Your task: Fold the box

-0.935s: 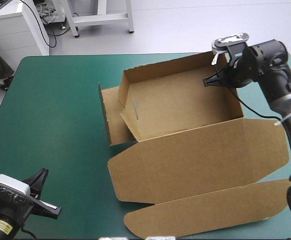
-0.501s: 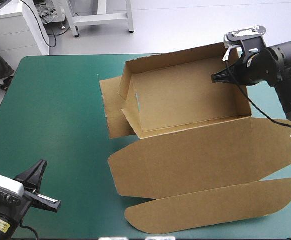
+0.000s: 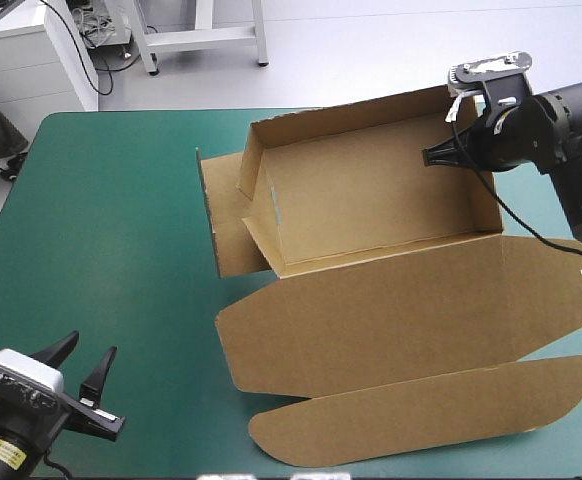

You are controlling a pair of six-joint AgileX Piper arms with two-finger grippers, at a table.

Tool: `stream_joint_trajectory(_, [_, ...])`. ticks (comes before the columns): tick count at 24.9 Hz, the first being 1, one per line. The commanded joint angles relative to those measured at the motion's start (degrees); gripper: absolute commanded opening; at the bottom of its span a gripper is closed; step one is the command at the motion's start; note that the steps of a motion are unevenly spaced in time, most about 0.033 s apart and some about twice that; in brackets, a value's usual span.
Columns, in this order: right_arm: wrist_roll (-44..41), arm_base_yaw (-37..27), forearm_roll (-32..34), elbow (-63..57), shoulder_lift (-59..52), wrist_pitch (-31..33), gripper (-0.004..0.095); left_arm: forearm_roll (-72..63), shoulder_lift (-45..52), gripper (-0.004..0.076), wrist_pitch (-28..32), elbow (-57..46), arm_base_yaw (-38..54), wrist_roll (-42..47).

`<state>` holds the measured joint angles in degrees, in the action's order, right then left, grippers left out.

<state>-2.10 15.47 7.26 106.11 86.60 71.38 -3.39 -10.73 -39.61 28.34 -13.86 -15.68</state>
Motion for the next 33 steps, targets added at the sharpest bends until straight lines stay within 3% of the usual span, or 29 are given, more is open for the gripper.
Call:
stream_joint_trajectory(1, [-0.04, -0.19, -0.06, 1.5, -2.36, 0.51, -0.002, -3.01, -0.81, 0.0428, 4.31, 1.32, -0.03, 1.77])
stream_joint_trajectory(4, [-0.04, -0.19, -0.06, 1.5, -2.36, 0.51, -0.002, -9.79, -0.81, 0.0421, 4.63, 1.32, -0.03, 2.48])
stream_joint_trajectory(8, [0.21, -0.19, -0.16, 1.5, -2.36, 0.51, -0.002, -8.72, -1.99, 0.0421, 7.37, 2.59, -0.03, -0.55])
stream_joint_trajectory(21, [2.1, -0.19, -0.33, 1.5, -2.36, 0.51, -0.002, -2.99, -39.34, 0.0421, 5.94, 24.9, 0.06, 8.82])
stream_joint_trajectory(30, [2.1, -0.19, -0.73, 1.5, -2.36, 0.51, -0.002, -6.3, -57.64, 0.0422, -2.21, 38.62, 8.91, 7.9])
stream_joint_trajectory(33, [2.1, -0.19, -0.97, 1.5, -2.36, 0.51, -0.002, -17.39, -61.73, 0.0422, -3.48, 40.74, 15.65, -0.16])
